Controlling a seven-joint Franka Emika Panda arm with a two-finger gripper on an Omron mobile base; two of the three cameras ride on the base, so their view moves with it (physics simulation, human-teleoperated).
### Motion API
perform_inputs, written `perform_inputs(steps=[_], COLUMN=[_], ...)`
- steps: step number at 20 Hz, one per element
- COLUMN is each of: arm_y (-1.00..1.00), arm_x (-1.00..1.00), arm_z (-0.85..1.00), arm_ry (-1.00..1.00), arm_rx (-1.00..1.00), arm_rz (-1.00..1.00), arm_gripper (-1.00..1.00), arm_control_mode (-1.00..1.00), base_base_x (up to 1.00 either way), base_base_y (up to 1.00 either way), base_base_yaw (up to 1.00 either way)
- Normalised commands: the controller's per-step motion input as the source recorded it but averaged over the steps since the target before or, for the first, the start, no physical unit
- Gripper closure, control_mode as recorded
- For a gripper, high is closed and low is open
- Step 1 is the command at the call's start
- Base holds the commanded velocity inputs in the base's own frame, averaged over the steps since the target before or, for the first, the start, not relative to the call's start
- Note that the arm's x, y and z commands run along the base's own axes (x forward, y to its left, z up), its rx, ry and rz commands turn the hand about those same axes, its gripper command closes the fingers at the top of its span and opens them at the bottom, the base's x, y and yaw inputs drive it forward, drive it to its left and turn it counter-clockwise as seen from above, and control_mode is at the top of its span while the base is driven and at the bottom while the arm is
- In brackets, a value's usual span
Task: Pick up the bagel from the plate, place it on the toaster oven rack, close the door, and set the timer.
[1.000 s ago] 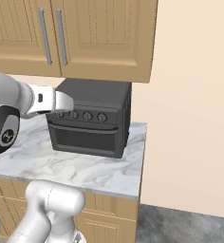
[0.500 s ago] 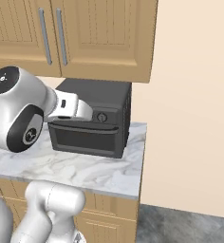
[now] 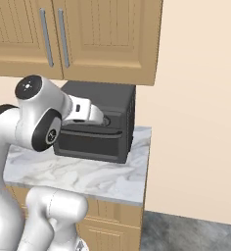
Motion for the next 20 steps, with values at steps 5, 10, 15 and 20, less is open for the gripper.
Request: perform_inputs(steps=[5,10,15,20], arm_y=[0.0,0.0,-0.02,-0.07], arm_x=[0.55,0.47,0.37,0.12], arm_z=[-0.22,-0.26,-0.22,-0.22], arm_ry=[0.07,0.07,0.01,0.0], arm_rx=[0.03,0.05,0.02,0.0], arm_rz=[0.0,0.0,-0.02,-0.08], arm_gripper=[-1.0,-1.0,-1.0,-1.0], arm_control_mode=[-1.0,-1.0,-1.0,-1.0], base_base_x=[0.0,0.0,0.0,0.0], base_base_y=[0.0,0.0,0.0,0.0], base_base_yaw=[0.0,0.0,0.0,0.0])
